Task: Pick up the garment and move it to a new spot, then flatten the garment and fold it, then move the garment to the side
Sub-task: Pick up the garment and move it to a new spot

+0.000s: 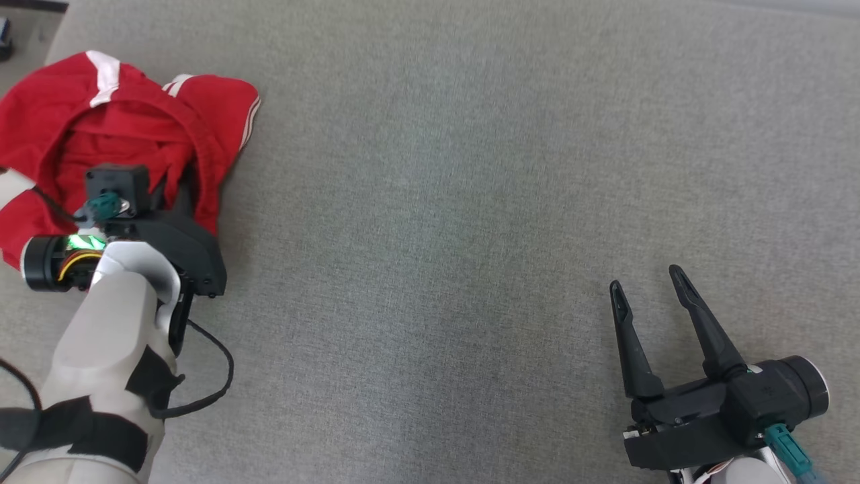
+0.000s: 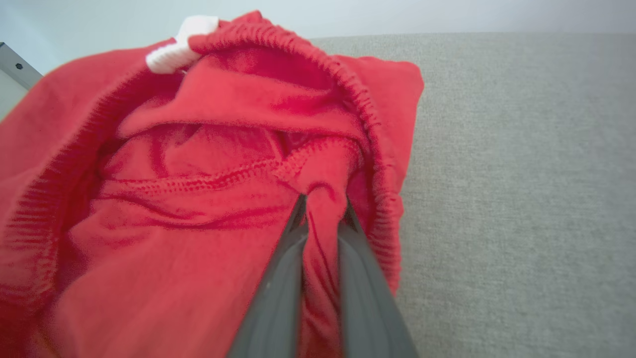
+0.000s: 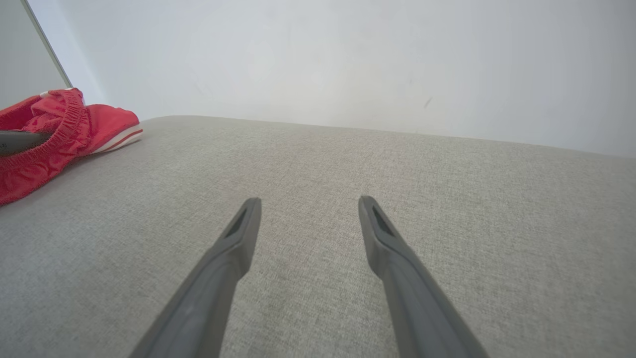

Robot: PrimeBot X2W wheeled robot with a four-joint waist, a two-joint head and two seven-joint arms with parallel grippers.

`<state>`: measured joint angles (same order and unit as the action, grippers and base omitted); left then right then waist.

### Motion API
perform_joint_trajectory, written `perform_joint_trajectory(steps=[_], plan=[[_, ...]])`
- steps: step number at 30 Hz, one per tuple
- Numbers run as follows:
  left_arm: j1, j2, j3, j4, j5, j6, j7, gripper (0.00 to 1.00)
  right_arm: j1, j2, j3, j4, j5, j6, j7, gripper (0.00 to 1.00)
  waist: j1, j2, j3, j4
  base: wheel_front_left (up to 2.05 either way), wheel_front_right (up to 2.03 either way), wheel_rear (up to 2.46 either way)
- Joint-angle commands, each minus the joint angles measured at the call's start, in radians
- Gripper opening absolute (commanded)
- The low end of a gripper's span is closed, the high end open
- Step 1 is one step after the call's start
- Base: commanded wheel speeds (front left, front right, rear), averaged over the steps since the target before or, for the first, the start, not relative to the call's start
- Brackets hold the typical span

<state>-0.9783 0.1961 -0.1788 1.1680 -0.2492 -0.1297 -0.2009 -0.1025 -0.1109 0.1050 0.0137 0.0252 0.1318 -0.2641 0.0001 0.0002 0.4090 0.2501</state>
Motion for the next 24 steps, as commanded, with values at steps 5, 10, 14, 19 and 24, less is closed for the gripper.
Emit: perform_joint_trajectory(steps=[5, 10, 14, 19, 24], plan=[[0.053, 0.031, 0.006, -0.075, -0.051, 0.000, -0.059, 0.00, 0.023, 0.017, 0.003, 0.012, 0.017, -0.002, -0.001, 1.00, -0.0001, -0.0002, -0.097, -0.010, 0.00, 0.00, 0.00], [0.112, 0.074, 0.037, -0.241, -0.093, 0.000, -0.065, 0.00, 0.050, 0.033, 0.004, 0.022, 0.036, -0.002, -0.001, 1.00, -0.0001, -0.0002, -0.173, -0.015, 0.00, 0.00, 0.00], [0.166, 0.109, 0.071, -0.366, -0.097, 0.000, -0.065, 0.00, 0.070, 0.044, 0.004, 0.029, 0.051, -0.002, -0.001, 1.00, -0.0001, -0.0002, -0.229, -0.027, 0.00, 0.00, 0.00], [0.206, 0.141, 0.090, -0.439, -0.083, 0.016, -0.065, 0.00, 0.099, 0.053, 0.001, 0.034, 0.068, -0.002, -0.001, 1.00, -0.0001, -0.0002, -0.283, -0.045, 0.00, 0.00, 0.00], [0.228, 0.170, 0.101, -0.481, -0.073, 0.048, -0.063, 0.00, 0.124, 0.057, -0.009, 0.032, 0.074, -0.002, -0.001, 1.00, -0.0001, -0.0002, -0.306, -0.057, 0.00, 0.00, 0.00]])
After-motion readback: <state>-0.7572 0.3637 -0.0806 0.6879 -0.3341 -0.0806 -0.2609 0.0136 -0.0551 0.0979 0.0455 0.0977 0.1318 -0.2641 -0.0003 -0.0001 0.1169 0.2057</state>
